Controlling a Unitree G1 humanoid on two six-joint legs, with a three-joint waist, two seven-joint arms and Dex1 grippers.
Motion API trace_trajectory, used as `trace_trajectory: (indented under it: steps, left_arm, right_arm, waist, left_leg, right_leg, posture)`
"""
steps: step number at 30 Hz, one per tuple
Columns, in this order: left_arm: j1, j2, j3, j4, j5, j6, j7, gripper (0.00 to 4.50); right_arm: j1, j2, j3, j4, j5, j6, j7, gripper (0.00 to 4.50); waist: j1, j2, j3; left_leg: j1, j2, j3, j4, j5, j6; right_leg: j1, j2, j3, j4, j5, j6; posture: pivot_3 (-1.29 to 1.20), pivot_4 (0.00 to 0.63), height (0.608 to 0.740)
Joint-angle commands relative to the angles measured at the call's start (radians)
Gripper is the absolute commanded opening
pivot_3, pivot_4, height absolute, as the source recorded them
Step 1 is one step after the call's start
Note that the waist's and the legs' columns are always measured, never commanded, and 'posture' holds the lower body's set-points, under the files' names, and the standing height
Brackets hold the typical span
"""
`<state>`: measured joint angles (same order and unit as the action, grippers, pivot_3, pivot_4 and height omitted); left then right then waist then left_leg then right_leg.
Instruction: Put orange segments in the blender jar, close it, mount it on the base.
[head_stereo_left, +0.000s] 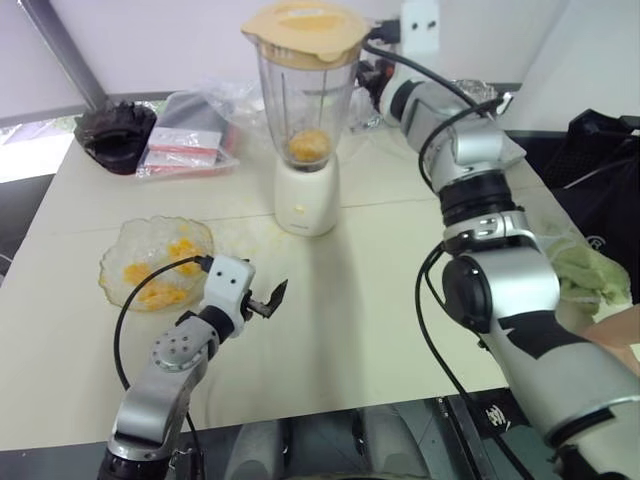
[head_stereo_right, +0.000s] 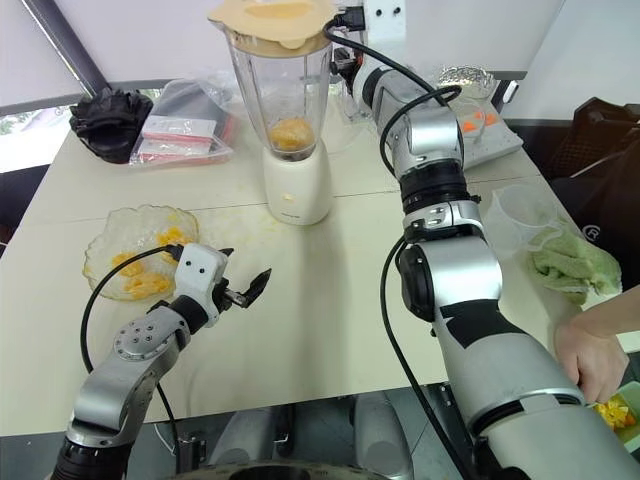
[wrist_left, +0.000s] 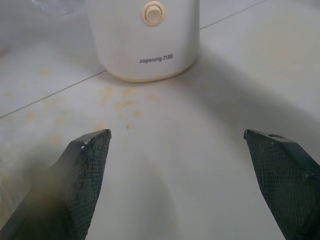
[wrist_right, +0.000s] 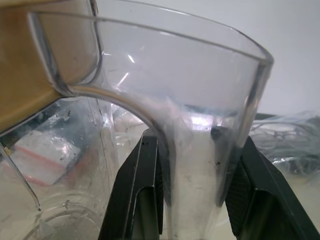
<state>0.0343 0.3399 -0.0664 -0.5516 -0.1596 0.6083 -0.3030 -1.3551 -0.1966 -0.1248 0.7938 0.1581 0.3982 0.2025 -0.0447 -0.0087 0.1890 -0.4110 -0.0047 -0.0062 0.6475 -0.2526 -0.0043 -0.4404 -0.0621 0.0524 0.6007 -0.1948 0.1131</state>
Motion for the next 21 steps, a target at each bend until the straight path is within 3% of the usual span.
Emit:
trace_trajectory:
  steps: [1,9,21]
  left_arm:
    - [-0.006,0.000,-0.015,-0.039,0.011,-0.009,0.003,4.46]
    - [-0.007,-0.001,-0.018,-0.034,0.013,-0.014,0.006,4.46]
    - [-0.016,-0.009,-0.023,-0.030,0.020,-0.016,0.011,4.46]
  right_arm:
    - [0.005,-0.001,0.012,0.008,-0.020,-0.035,0.002,0.96]
    - [0.001,-0.001,0.012,0.098,-0.030,-0.101,-0.006,0.96]
    - [-0.076,0.028,0.042,0.403,-0.105,-0.355,-0.046,0.96]
  waist:
    - [0.000,0.000,0.000]
    - [0.000,0.000,-0.001]
    - [-0.001,-0.001,-0.001]
  left_leg:
    - [0.000,0.000,0.000,0.000,0.000,0.000]
    - [0.003,0.000,0.000,0.002,0.000,0.000]
    - [0.010,0.000,-0.001,0.002,0.000,0.000]
  right_leg:
    - [0.000,0.000,0.000,0.001,0.000,0.000]
    - [0.003,0.001,0.000,0.003,0.000,0.000]
    - [0.011,0.002,0.000,0.000,-0.002,-0.004]
  posture:
    - [0.00,0.150,0.740]
    - [0.00,0.150,0.740]
    - [0.00,0.150,0.740]
